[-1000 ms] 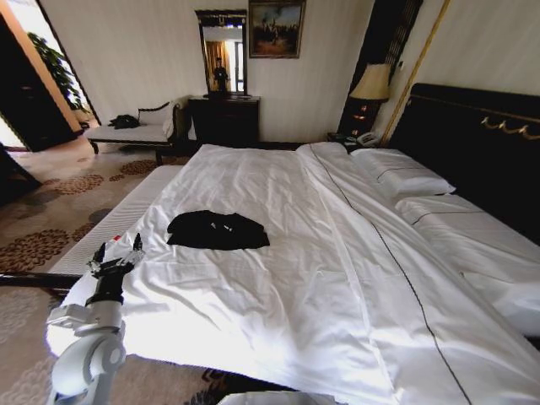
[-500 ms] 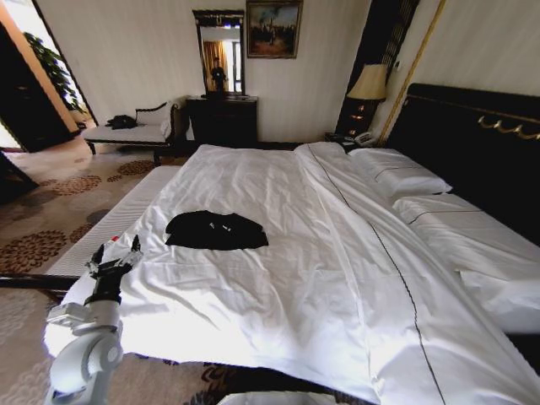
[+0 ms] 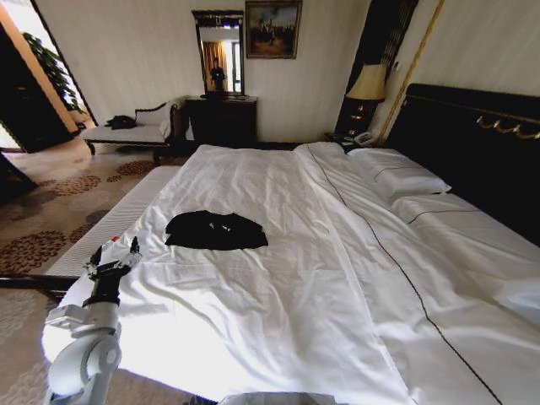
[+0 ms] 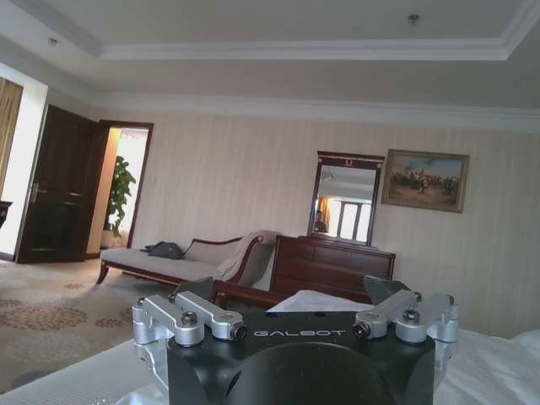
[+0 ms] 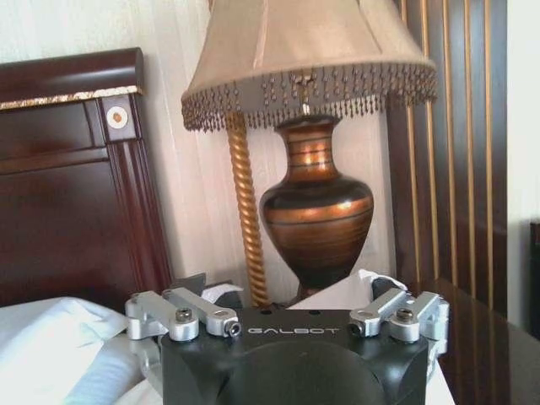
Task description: Fold the clothes on the bed.
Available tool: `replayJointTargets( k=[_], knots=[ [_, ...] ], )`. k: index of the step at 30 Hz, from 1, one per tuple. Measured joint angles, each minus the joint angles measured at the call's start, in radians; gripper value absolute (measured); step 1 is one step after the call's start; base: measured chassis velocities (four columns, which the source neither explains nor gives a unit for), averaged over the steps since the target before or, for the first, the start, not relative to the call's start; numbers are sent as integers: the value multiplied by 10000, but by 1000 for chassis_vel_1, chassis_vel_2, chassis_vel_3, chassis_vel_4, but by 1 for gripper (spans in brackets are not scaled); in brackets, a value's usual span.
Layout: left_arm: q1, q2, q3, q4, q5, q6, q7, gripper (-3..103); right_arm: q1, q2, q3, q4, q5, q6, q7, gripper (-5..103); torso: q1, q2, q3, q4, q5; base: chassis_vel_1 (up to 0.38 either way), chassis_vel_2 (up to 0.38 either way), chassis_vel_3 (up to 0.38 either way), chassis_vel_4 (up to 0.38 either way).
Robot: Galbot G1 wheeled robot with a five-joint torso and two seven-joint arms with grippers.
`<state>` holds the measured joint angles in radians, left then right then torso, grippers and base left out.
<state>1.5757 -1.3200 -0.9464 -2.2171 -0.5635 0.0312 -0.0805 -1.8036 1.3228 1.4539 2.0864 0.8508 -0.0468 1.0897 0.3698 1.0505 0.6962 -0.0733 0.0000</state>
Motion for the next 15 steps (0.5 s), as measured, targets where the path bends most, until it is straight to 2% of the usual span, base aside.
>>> replayJointTargets(
  k=[1, 4, 6, 8, 9, 15],
  knots=[
    [31, 23, -33, -27, -5, 2, 0, 100, -41, 11, 35, 101, -6, -103, 79, 98, 0, 0, 0, 0, -1, 0, 0, 0, 0],
    [80, 56, -91, -77, -17, 2, 0, 100, -63, 11, 67, 157, -80, -265, 259, 100, 0, 1, 0, 0, 0, 0, 0, 0, 0],
    [154, 92, -179, -144, -50, 2, 0, 100, -1, -82, 135, 79, -615, -845, 1199, 100, 0, 0, 0, 2, 2, 0, 0, 0, 0],
    [166, 95, -191, -157, -53, 1, 0, 100, 11, -109, 164, 53, -720, -982, 1427, 100, 0, 0, 0, 3, 0, 0, 0, 0, 0],
    [214, 97, -215, -198, -55, -2, 0, 100, -13, -176, 367, 34, -878, -1305, 1954, 100, 0, 0, 0, -1, -3, 0, 0, 0, 0],
    [262, 21, -181, -256, -4, -8, 0, 100, -358, -215, 867, 365, -429, -1532, 2137, 100, -1, 1, -1, -1, -1, 0, 0, 0, 0]
  ],
)
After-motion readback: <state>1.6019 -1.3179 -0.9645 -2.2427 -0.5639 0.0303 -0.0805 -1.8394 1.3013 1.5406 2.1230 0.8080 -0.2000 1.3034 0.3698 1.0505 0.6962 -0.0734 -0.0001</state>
